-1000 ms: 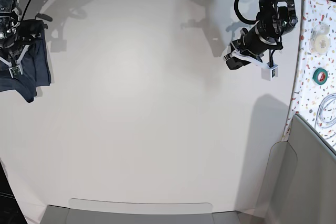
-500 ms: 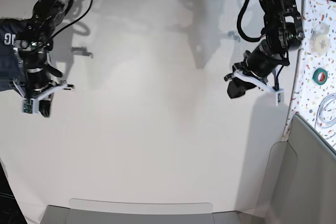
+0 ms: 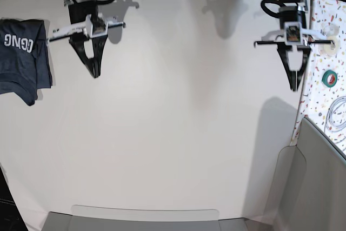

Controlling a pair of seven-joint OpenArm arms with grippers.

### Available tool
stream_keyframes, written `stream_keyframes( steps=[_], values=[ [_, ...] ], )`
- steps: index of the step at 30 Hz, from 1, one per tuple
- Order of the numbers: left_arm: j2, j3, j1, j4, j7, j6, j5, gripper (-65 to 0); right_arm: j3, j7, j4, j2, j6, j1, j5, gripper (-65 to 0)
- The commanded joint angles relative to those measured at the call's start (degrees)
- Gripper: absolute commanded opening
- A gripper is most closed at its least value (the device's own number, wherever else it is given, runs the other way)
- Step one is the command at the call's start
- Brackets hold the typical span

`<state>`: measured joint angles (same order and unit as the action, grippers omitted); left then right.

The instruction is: Layout the t-shirt on the table in an organized manner, then fold the t-shirt properly

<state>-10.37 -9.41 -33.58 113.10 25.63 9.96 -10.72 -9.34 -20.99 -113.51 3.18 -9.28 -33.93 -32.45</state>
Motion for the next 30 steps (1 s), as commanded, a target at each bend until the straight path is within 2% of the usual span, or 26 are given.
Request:
stream_keyframes(
  steps=[1, 4, 7, 8, 11, 12, 15, 19, 22, 26, 28, 30],
  values=[
    [2.3, -3.3, -2.6, 0.0, 6.0, 1.0, -2.3, -62.5, -0.1, -3.5, -1.3, 0.1, 1.1, -2.8, 0.6, -65.0],
    [7.7, -11.0, -8.7, -3.8, 20.0, 1.3, -7.0, -60.4, -0.1, -6.5, -1.1, -1.0, 1.1, -12.7, 0.7, -65.0],
    [8.9, -13.7, -14.1, -10.4, 28.4, 5.9, -7.0, -59.1, 0.1, -7.4, 0.2, -2.2, 1.1, -21.5, 1.1, -65.0],
    [8.8, -13.8, -15.4, -13.3, 30.2, 8.2, -7.0, -58.8, 0.3, -7.4, 1.1, -2.4, 1.1, -23.9, 2.0, -65.0],
    [7.1, -13.8, -18.2, -24.0, 34.5, 18.0, -7.0, -58.7, 2.1, -5.9, 6.3, -5.0, 1.1, -29.8, 6.8, -65.0],
    [6.0, -13.7, -18.2, -28.9, 35.0, 21.8, -6.9, -58.7, 3.7, -4.1, 9.3, -5.5, 1.1, -31.2, 8.8, -65.0],
    [4.0, -13.4, -15.9, -45.4, 35.7, 30.0, -6.3, -58.6, 7.5, 4.9, 18.9, -7.4, 1.1, -32.6, 12.5, -65.0],
    [-0.9, -9.0, -8.4, -71.0, 42.7, 30.0, 0.0, -58.6, 9.6, 16.6, 33.2, -8.0, 1.1, -29.1, 18.0, -65.0],
    [-2.7, -3.8, -3.4, -86.2, 48.3, 30.0, 4.8, -57.5, 9.5, 22.7, 44.4, -8.0, 1.1, -22.6, 25.6, -65.0],
    [-2.3, 2.0, 1.9, -96.5, 46.6, 30.0, 7.3, -51.5, 9.5, 30.1, 63.3, -8.0, 1.1, -10.2, 39.7, -65.0],
    [-1.7, 5.2, 4.3, -99.4, 44.2, 30.0, 7.2, -50.4, 10.0, 30.6, 74.5, -7.5, 1.1, -3.4, 44.4, -65.0],
    [-0.6, 8.5, 6.9, -102.0, 40.5, 30.0, 7.0, -50.6, 10.0, 29.0, 85.3, -6.7, 0.6, 3.5, 45.3, -65.0]
  ],
)
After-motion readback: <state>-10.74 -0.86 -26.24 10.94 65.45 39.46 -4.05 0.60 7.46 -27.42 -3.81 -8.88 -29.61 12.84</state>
